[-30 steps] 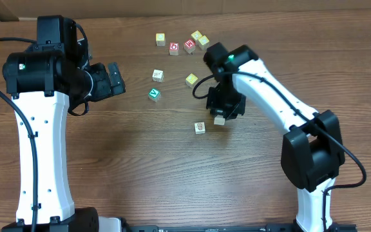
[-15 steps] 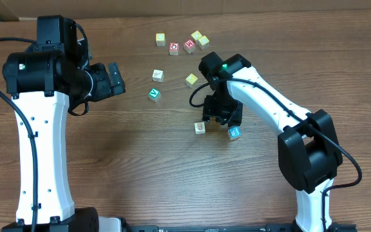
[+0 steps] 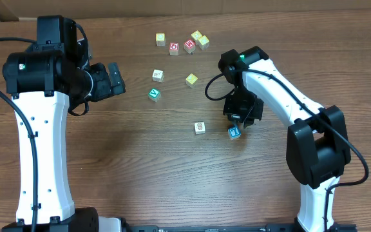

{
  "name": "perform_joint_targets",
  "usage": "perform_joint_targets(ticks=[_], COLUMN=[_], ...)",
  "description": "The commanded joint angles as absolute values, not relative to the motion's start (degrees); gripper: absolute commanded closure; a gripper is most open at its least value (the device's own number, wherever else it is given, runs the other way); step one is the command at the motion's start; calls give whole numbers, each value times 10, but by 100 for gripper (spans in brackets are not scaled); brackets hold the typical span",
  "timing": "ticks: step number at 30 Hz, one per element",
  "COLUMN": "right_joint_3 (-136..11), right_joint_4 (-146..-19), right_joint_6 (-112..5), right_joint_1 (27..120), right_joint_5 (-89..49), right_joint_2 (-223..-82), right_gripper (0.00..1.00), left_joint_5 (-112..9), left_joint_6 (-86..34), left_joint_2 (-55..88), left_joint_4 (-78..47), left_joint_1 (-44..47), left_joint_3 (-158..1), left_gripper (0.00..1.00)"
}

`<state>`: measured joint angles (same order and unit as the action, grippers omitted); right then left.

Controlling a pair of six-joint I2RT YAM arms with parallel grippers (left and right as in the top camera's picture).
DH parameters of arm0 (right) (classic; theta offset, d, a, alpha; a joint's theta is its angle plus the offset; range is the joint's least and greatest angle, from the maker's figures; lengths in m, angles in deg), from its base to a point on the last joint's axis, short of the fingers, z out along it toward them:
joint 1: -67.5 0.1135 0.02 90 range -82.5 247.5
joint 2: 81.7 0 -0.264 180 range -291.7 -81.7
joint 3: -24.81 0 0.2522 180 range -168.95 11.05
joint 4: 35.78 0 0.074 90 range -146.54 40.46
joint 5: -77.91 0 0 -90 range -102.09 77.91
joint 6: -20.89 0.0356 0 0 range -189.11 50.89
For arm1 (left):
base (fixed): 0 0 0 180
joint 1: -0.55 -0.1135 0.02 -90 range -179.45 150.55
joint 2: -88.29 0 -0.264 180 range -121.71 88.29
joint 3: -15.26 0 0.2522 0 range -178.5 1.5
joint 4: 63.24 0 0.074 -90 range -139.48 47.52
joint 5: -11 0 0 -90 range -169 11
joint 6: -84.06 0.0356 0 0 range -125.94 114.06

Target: Flip 5 blocks

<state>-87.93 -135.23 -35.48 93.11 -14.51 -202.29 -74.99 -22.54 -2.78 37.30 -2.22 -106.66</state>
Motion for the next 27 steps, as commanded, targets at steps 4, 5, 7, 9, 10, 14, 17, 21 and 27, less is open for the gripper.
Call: perform_joint_targets(ticks=[4, 5, 7, 9, 10, 14, 17, 21, 27], right_joint_3=[-876, -876, -876, -874, -871, -840, -808, -782, -761], right_joint_4=[-1360, -1363, -1365, -1365, -1363, -1340, -1307, -1273, -1267], right_joint_6=[-361, -361, -361, -361, -361, -359, -357, -354, -328], right_joint_1=[937, 937, 937, 937, 937, 936, 935, 935, 935], right_joint_5=[-121, -121, -119, -117, -117, -117, -117, -117, -138], right_joint_2=[-2018, -2018, -2018, -2018, -2018, -2018, -2018, -2018, -2018], right_gripper=[96, 96, 96, 96, 96, 96, 96, 96, 96], left_joint_5=[-754, -754, -754, -754, -754, -754, -754, -754, -754], left_joint_6=[-233, -233, -233, -233, -233, -233, -233, -233, -233], left_joint_2=[-31, -31, -31, -31, -31, -31, -31, -31, -31], left_joint_4=[372, 372, 372, 372, 372, 372, 372, 372, 372], left_joint_1=[-24, -24, -24, -24, -24, -24, -24, -24, -24], left_joint_3=[-1073, -1073, -1073, -1073, -1073, -1073, -1073, -1073, -1073], left_gripper=[0, 0, 0, 0, 0, 0, 0, 0, 0])
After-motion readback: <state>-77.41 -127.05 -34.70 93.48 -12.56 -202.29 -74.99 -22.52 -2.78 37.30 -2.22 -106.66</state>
